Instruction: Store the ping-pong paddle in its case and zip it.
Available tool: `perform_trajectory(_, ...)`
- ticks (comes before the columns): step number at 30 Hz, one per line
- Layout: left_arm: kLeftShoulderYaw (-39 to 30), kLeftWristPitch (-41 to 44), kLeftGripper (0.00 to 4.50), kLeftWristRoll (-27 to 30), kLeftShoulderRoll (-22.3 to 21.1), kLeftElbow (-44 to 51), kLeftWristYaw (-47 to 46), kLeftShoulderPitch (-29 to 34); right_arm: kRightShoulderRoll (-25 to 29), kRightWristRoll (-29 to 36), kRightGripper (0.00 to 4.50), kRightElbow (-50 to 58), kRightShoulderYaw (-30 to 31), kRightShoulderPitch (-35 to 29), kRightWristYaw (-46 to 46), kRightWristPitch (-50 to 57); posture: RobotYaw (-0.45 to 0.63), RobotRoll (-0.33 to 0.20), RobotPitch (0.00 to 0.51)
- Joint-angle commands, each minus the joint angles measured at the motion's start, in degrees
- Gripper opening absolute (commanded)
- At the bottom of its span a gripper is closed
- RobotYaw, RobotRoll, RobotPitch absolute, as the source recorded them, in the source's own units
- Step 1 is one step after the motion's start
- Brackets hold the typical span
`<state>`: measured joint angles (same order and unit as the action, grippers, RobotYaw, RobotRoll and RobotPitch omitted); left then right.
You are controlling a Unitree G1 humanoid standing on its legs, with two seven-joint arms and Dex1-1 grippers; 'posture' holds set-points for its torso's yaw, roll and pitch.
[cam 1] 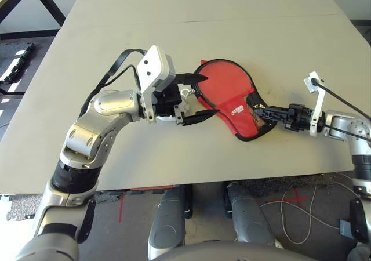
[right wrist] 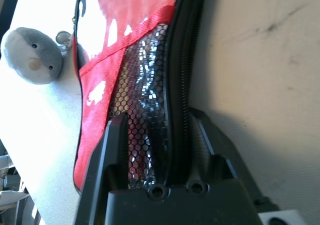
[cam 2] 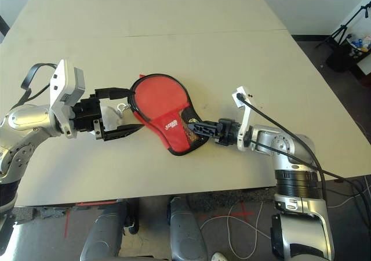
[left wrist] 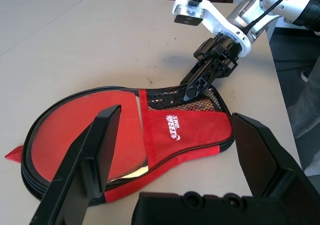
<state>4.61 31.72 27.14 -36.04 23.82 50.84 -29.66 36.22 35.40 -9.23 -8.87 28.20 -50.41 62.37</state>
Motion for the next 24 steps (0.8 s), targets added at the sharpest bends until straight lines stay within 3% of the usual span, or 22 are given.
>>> perform_trajectory(1,0.1,0.4,4.50,0.4,-0.6,1.2,0.4,0.4,-0.1,-0.1,1.11,-1.2,1.0,-1.0,0.9,1.9,0.04,0.000,0.260)
perform_trajectory(5,0.2,0.2,4.50,0.3,-0.7,0.9,0.5,0.3,0.2,-0.3,0.02,-1.5,1.1,-1.1,1.3,2.3,0.04,0.000,0.263)
perform_trajectory(13,0.3,-0.3,4.50,0.0,-0.8,0.5,0.7,0.5,-0.3,3.1,0.02,0.9,-2.1,-2.3,3.2,8.6,0.04,0.000,0.267)
perform_trajectory(24,1.1,-1.4,4.50,-0.8,0.0,-0.7,0.7,0.5,-4.2,9.6,0.02,12.6,-6.5,-10.0,9.7,19.1,0.03,0.000,0.267)
